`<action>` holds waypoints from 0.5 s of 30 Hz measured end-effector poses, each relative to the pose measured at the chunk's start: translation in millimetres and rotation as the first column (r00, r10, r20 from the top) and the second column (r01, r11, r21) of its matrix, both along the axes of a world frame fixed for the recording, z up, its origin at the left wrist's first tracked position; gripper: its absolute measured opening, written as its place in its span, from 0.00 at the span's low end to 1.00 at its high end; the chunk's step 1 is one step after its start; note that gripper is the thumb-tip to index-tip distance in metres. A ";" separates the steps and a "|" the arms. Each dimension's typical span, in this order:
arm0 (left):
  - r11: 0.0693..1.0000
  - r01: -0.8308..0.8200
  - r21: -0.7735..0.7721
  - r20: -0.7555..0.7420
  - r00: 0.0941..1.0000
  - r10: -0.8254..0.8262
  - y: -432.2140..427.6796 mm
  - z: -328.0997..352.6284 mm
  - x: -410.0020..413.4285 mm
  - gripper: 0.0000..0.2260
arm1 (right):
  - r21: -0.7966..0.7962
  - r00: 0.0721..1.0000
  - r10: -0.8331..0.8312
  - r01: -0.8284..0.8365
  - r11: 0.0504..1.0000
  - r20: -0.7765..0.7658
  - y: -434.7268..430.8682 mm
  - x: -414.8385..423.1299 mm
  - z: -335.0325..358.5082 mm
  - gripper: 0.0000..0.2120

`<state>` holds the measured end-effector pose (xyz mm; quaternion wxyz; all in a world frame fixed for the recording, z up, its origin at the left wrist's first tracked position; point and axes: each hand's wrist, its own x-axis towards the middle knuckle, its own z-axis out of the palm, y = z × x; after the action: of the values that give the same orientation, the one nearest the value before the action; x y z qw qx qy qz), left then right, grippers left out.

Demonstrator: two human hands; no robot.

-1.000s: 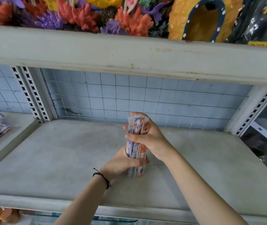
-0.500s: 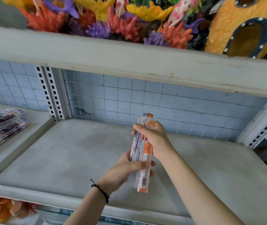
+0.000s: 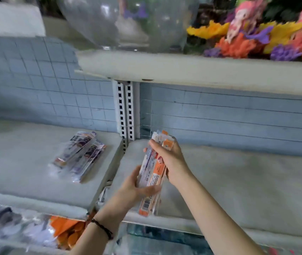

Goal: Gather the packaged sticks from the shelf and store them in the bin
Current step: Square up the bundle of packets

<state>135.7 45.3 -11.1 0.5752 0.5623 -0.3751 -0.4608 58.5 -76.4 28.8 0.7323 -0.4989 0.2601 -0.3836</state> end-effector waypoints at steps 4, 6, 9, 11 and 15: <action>1.000 -0.002 0.010 0.025 1.000 0.002 47.6 5.5 57.5 0.25 | -0.117 0.999 0.012 -0.018 0.993 -0.051 50.6 47.5 -7.6 0.27; 0.999 -0.018 0.029 0.042 0.999 0.017 67.2 7.9 80.9 0.25 | -0.151 0.997 0.014 -0.026 0.988 -0.081 73.4 68.4 -9.9 0.29; 0.998 -0.008 0.060 0.071 0.997 0.004 83.0 5.5 110.1 0.32 | -0.206 0.994 -0.008 -0.014 0.978 -0.105 93.8 93.6 -13.6 0.25; 0.996 -0.026 0.079 0.089 0.996 0.019 87.4 6.2 128.2 0.29 | -0.240 0.990 -0.029 -0.006 0.971 -0.140 97.8 110.4 -16.3 0.24; 0.994 -0.032 0.105 0.126 0.992 0.019 82.8 8.3 159.8 0.29 | -0.263 0.973 -0.040 -0.022 0.965 -0.226 90.3 147.7 -18.8 0.23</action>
<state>295.5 128.1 -2.7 0.5254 0.6248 -0.3780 -0.4368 206.2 13.9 10.0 0.6228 -0.6316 0.2918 -0.3578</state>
